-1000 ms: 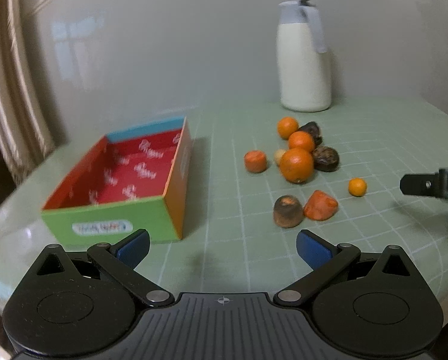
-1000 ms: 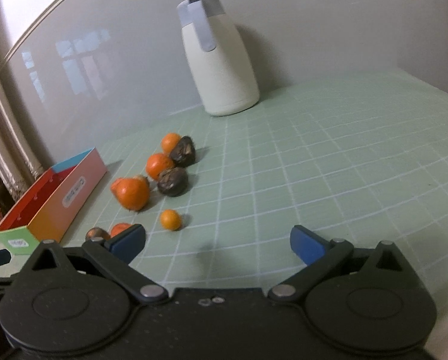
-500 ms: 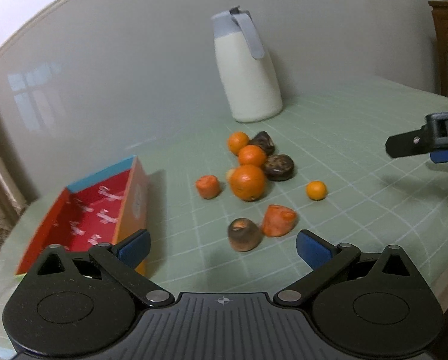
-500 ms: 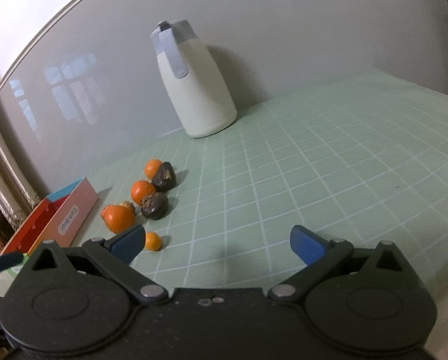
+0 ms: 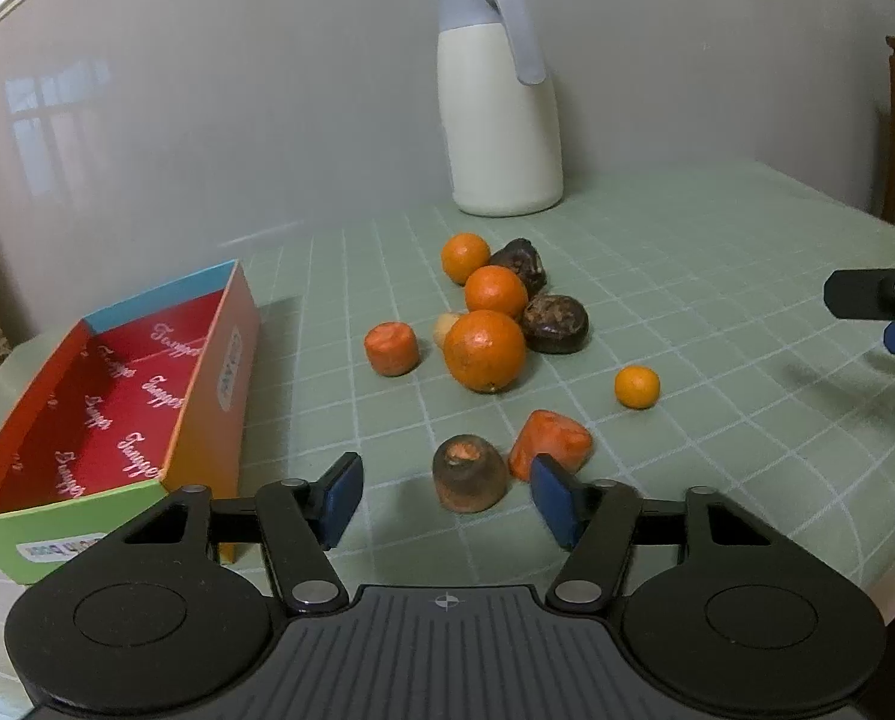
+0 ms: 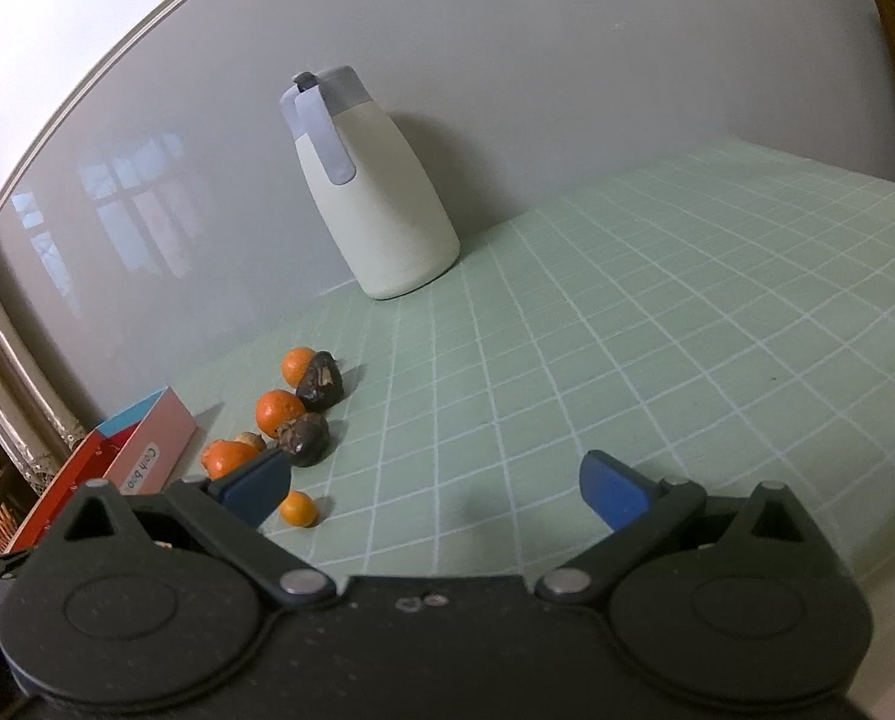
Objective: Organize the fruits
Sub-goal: 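Move the left tool to the brown round fruit and close on it, then carry the brown fruit with the left tool over the red box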
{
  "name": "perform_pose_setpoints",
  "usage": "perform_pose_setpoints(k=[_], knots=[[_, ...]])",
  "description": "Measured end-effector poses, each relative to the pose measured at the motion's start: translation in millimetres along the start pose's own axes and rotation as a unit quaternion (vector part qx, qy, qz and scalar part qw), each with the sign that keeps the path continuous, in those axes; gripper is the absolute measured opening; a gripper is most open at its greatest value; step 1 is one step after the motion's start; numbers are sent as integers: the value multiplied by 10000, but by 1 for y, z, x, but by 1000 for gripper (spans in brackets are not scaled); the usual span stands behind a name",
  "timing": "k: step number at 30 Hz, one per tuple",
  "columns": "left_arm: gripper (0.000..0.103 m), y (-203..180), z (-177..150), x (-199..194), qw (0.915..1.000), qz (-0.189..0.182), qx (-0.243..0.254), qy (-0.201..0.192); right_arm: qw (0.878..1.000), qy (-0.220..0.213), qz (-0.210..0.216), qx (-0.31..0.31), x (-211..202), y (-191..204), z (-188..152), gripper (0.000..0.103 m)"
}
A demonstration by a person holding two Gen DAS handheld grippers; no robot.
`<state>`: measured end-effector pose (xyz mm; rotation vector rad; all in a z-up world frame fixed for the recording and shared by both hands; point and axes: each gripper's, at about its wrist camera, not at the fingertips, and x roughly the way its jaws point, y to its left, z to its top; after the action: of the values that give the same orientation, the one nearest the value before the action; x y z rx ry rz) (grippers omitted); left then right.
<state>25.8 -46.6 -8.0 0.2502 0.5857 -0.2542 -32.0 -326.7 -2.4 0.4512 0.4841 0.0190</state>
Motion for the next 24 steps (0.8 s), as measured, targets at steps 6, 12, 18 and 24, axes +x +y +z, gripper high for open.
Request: perform_pose_setpoints(k=[6, 12, 18, 24], knots=[[37, 4, 0, 14, 9994, -189, -208, 218, 10000, 29, 54, 41, 2, 1, 0, 103], [37, 5, 0, 22, 9989, -259, -316, 247, 9999, 99, 96, 14, 7, 4, -1, 103], [33, 9, 0, 27, 9980, -360, -487, 203, 9999, 132, 84, 40, 9, 4, -3, 103], [30, 15, -4, 23, 9968, -318, -725, 61, 9998, 168, 65, 92, 12, 2, -3, 103]])
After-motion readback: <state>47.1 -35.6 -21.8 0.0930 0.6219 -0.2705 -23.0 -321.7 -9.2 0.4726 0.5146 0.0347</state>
